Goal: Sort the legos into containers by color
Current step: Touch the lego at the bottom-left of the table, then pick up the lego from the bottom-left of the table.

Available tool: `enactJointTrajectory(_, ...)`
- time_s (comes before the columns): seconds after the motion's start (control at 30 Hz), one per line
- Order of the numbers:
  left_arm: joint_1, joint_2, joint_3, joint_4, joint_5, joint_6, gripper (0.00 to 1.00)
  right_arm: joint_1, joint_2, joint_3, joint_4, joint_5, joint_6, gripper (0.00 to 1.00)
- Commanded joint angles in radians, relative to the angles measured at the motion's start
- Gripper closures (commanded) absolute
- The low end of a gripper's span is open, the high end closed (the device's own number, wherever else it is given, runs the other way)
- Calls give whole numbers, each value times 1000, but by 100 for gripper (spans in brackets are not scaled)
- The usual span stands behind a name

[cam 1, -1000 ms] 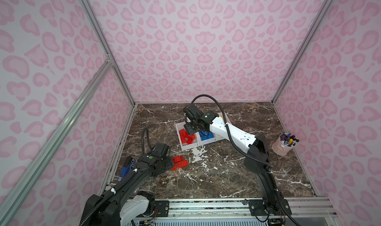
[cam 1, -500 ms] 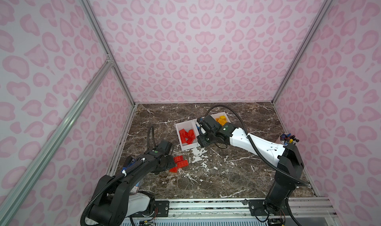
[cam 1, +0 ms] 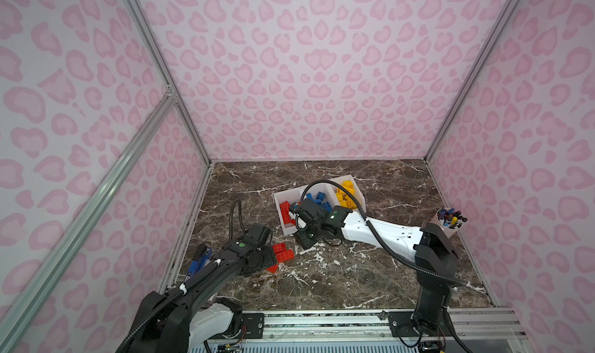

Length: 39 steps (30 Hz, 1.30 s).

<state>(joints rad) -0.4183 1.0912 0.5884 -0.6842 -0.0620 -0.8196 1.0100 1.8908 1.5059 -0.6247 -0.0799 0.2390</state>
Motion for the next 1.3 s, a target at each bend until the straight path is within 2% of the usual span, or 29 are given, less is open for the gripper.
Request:
enactJointTrajectory(0.0, 53, -68, 53, -110, -80, -6, 20, 36, 62, 49, 11, -31, -33, 37)
enactJointTrajectory(0.13, 137, -151, 100, -168, -116, 36, 15, 90, 148, 141, -11, -41, -54, 37)
enactJointTrajectory(0.43, 266, -206, 126, -178, -70, 58, 15, 154, 267, 280, -67, -38, -86, 37)
enactJointTrajectory(0.9, 347, -296, 173, -218, -81, 74, 15, 168, 363, 358, -108, -24, -112, 40)
enactJointTrajectory(1.27, 368, -286, 165, -190, -40, 73, 14, 211, 395, 373, -134, -33, -113, 42)
